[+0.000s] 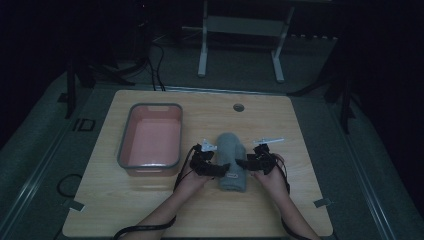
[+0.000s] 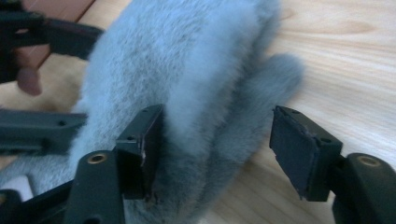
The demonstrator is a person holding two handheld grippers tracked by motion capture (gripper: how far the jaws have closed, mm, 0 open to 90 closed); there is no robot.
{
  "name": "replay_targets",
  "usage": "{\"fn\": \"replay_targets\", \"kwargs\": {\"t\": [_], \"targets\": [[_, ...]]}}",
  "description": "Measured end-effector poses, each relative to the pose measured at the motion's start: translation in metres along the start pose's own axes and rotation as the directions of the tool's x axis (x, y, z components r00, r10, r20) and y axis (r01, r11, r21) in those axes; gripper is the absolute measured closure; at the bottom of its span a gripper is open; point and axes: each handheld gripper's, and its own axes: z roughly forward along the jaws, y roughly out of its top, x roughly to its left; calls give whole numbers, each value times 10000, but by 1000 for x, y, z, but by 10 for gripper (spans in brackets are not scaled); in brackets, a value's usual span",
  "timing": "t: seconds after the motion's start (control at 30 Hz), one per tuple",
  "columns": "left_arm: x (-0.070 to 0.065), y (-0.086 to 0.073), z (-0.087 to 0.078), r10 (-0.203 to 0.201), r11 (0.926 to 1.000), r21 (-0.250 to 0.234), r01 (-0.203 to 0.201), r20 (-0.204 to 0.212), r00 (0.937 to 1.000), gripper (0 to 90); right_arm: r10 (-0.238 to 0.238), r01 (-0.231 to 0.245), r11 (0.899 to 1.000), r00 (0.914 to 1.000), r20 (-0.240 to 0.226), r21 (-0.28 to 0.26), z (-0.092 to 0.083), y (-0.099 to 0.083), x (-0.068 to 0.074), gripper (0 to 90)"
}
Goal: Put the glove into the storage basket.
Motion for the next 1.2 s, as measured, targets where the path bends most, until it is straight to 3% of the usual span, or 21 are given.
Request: {"fn": "replay_targets", "kwargs": {"t": [0.1,0.23,0.33,0.37,0.43,0.5,0.63,0.7,0.77,0.83,0.97,1.2], "targets": [[2,0,4,-105,9998,174,103,100,9999,153,9,-8,10000,9997,-224,37,3,-2,-3,332],[5,1,10,-252,9990,377,242,268,9993,152,448,-433,9987,9973,-577,266,8,-4,-8,378],[7,1,13,-387,9983,460,368,406,9984,153,557,-537,9981,9958,-727,291,8,-4,-10,430],[7,1,17,-437,9977,549,409,506,9978,153,533,-503,9980,9950,-840,377,8,-5,-10,510],[7,1,18,-475,9976,543,441,634,9969,159,490,-455,9982,9945,-920,402,9,-5,-10,543],[7,2,20,-395,9977,589,350,765,9963,196,443,-395,9980,9941,-986,497,9,-4,-10,589],[7,3,22,-604,9966,660,499,1685,9838,398,370,-319,9979,9950,-929,566,8,-4,-9,674],[7,3,21,-551,9973,578,452,1834,9815,477,326,-281,9982,9958,-852,538,7,-4,-7,694],[4,4,19,-191,9990,444,109,1888,9818,590,302,-266,9986,9964,-792,467,6,-4,-6,716],[3,5,18,-222,9993,354,156,1931,9809,663,342,-316,9988,9965,-757,363,5,-5,-5,737],[1,8,15,-107,9998,205,68,2006,9796,727,240,-228,9996,9974,-679,187,-1,-6,-2,773],[-3,19,2,64,9998,-178,-25,2236,9747,748,207,-230,9993,9966,-792,-286,-20,-1,3,791]]}}
